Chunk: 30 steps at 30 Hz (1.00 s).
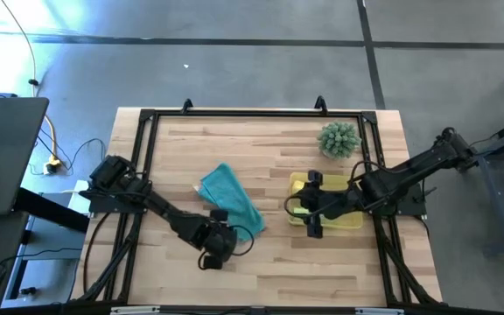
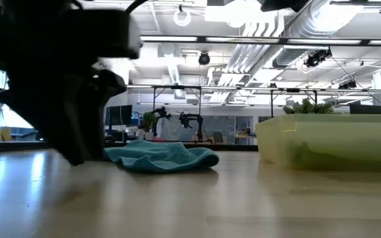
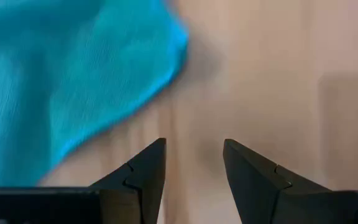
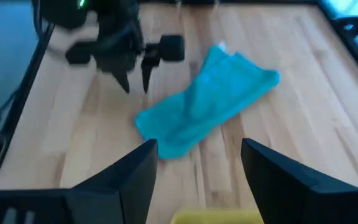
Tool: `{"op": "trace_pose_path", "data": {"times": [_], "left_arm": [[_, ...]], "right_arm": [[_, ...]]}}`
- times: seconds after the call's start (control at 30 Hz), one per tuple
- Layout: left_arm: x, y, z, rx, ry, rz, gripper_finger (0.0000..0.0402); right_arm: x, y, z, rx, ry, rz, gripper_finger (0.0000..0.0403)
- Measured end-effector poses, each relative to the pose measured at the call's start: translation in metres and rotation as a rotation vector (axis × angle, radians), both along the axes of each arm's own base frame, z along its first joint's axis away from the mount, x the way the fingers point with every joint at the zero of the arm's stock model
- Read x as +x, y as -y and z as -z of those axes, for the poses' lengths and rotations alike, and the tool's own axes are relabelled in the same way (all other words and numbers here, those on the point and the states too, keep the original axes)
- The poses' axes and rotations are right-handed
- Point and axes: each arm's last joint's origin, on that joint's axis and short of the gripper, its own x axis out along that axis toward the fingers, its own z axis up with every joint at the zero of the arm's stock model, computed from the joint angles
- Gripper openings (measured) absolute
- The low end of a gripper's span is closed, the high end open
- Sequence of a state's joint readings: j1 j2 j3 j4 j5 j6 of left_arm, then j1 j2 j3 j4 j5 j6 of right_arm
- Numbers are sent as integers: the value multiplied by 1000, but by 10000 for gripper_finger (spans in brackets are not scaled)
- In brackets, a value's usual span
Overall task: Roll microfiber towels into tight, uniform cylinder then place into a basket
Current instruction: Fold the blue microfiber towel
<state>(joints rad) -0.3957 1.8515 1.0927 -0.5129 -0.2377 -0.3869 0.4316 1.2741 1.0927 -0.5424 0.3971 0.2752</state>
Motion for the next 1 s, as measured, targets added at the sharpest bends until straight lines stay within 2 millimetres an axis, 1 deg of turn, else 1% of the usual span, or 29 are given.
{"op": "trace_pose_path", "data": {"times": [0.07,0.17,0.33,0.37,0.43,0.63,0.77,0.87,1.0], "left_arm": [[-6,0,1,27,-45,-42,152],[-14,1,3,52,-96,-82,152],[-26,11,3,74,-153,-84,152],[-28,13,3,71,-158,-81,152],[-34,19,2,74,-178,-74,152],[-59,37,-16,62,-204,-97,152],[-73,48,-36,14,-129,-147,152],[-80,53,-49,-22,-50,-204,152],[-86,55,-60,-32,37,-278,152]], "right_arm": [[6,-2,1,32,36,53,224],[20,-6,12,67,38,85,224],[50,-15,55,-4,-70,70,224],[56,-16,62,0,-80,77,224],[68,-20,76,65,-80,96,224],[102,-30,110,145,-11,3,224],[119,-33,136,189,10,-34,224],[127,-31,153,198,14,-22,224],[135,-33,170,192,45,-35,224]]}}
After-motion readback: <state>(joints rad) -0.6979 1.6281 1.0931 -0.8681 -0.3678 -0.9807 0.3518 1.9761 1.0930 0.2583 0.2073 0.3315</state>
